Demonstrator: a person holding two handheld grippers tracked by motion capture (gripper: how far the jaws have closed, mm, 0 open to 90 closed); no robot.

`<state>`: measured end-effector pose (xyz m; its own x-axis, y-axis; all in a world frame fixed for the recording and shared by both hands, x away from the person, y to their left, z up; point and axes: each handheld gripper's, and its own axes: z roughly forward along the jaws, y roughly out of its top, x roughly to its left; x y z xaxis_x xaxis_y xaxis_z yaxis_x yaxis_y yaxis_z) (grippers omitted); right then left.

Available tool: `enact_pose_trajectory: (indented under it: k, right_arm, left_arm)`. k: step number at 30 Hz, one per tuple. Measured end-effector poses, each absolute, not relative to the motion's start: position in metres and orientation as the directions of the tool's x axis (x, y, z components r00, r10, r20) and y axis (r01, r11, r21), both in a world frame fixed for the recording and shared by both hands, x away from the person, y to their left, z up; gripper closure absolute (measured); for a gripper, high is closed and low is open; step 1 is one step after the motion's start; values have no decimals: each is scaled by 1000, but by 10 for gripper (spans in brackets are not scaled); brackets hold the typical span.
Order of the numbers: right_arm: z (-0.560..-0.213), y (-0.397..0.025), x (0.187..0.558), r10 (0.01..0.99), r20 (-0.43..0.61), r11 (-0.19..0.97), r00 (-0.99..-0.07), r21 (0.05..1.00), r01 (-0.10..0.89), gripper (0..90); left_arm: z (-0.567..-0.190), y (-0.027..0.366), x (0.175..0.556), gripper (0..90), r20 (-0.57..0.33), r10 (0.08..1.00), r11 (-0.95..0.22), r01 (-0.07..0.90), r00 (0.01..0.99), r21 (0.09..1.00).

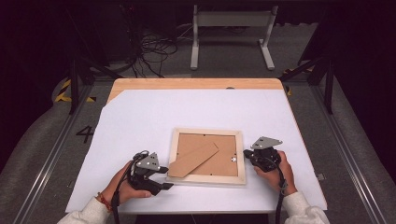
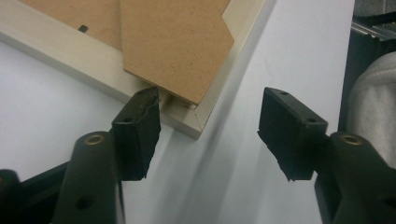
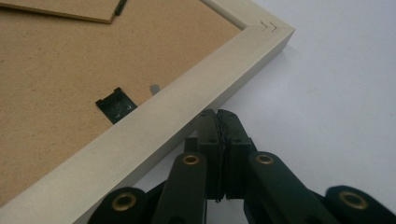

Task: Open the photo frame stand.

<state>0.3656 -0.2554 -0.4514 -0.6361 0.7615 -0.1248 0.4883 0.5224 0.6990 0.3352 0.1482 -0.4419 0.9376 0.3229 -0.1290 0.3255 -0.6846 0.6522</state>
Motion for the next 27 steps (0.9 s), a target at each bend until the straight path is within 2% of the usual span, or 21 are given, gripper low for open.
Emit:
enact_pose_trajectory:
  k: [3, 10, 17, 27]
  right_arm:
    - [-452, -256, 364, 760, -126, 524, -638, 700, 485, 885]
    - [-451, -255, 362, 759, -129, 526, -638, 698, 485, 873]
    - [-451, -256, 361, 765, -118, 515, -633, 702, 491, 863]
    - [-452, -257, 362, 770, -104, 502, -629, 708, 498, 861]
  left_arm:
    - [-441, 146, 337, 379, -135, 327, -678, 332, 935, 656]
    - [-439, 145, 344, 328, -216, 338, -615, 389, 916, 686]
    - [-439, 144, 358, 308, -384, 350, -505, 517, 854, 691]
    - [-447, 136, 377, 375, -502, 360, -426, 617, 787, 662]
